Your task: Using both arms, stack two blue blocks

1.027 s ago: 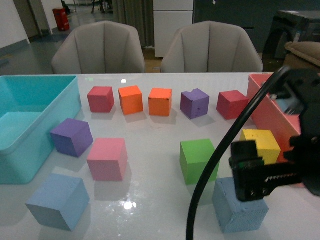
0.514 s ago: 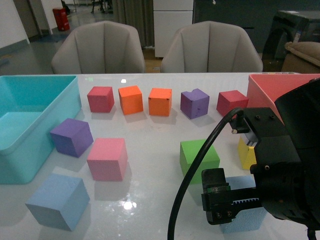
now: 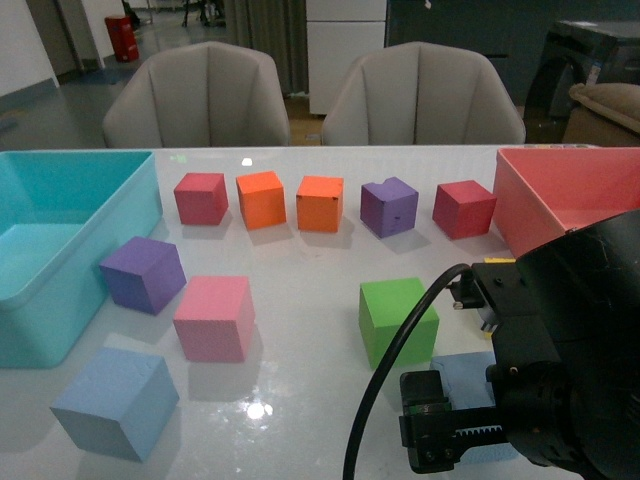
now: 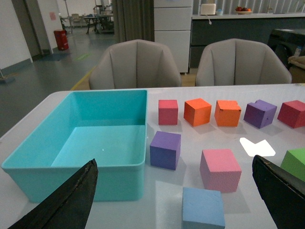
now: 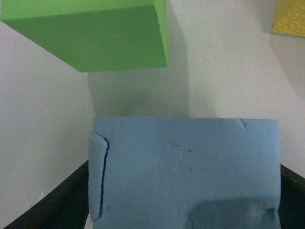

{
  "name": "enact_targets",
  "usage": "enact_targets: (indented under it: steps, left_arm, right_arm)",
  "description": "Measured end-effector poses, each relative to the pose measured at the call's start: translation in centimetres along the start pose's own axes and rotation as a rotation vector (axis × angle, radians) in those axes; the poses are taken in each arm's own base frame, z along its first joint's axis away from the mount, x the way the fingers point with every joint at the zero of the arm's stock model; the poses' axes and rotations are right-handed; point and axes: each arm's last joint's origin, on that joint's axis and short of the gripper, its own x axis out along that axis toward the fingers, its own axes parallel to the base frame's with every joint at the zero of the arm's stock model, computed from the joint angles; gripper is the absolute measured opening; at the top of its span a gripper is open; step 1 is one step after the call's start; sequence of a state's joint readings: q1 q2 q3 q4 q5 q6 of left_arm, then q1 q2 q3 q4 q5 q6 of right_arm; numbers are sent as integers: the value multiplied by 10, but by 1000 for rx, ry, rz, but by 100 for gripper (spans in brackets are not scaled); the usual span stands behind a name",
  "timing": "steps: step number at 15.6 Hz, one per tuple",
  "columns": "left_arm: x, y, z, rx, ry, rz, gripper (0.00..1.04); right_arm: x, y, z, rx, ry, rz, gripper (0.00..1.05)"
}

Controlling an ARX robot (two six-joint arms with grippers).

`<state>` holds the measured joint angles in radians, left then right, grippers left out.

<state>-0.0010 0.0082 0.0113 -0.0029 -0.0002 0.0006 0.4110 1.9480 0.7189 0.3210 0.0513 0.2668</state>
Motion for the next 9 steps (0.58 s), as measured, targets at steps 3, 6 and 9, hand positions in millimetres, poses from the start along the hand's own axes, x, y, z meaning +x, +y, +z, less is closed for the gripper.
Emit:
enact_targets:
  steps: [3, 6, 9]
  left_arm:
    - [0, 0, 0, 0, 0, 0, 98]
    - [0, 0, 0, 0, 0, 0, 98]
    - [0, 0, 0, 0, 0, 0, 98]
  right_arm:
    - [2, 0, 0, 4, -9, 2, 80]
    - [-36, -1, 10, 10, -80, 13, 46]
    - [-71, 9, 54, -8, -210, 42, 45]
